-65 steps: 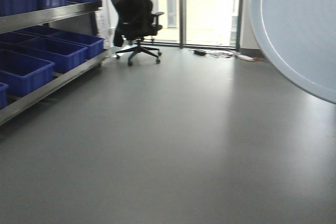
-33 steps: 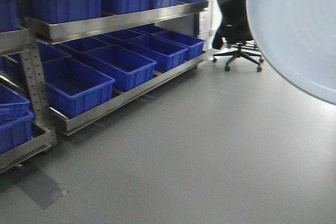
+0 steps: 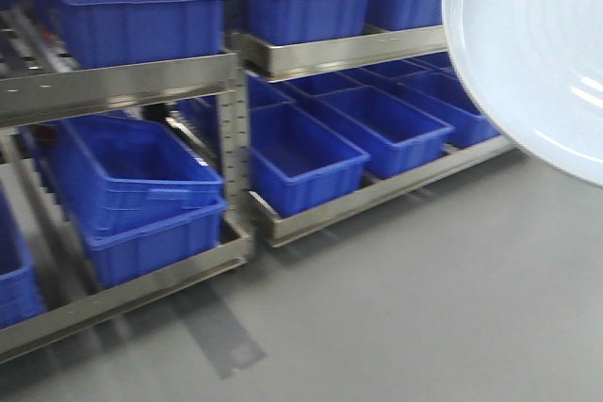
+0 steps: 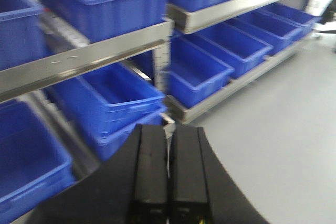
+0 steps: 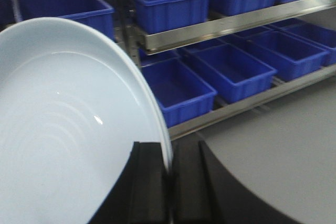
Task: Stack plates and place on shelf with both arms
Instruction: 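Drive the base to the shelf of blue bins holding the stack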
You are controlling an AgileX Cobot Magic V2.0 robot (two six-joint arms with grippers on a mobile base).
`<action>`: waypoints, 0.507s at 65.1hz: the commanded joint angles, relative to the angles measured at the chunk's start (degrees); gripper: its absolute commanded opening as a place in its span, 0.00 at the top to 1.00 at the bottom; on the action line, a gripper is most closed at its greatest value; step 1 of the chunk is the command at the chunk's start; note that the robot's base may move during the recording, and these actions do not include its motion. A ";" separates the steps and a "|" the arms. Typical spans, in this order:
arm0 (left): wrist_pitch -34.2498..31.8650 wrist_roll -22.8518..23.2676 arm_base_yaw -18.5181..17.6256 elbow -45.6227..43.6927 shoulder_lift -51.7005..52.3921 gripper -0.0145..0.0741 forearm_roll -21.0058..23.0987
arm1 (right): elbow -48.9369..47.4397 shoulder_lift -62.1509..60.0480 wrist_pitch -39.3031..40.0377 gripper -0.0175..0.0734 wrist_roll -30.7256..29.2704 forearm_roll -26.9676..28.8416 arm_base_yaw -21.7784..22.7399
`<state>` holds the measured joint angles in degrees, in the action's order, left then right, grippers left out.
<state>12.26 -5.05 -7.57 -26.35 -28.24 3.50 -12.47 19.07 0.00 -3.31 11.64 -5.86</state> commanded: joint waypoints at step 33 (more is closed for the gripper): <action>-4.39 0.42 0.00 -1.73 -0.31 0.74 0.08 | -1.82 0.12 5.80 0.75 -0.16 -0.16 0.31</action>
<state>12.26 -5.05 -7.57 -26.35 -28.24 3.50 -12.47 19.07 0.00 -3.31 11.64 -5.86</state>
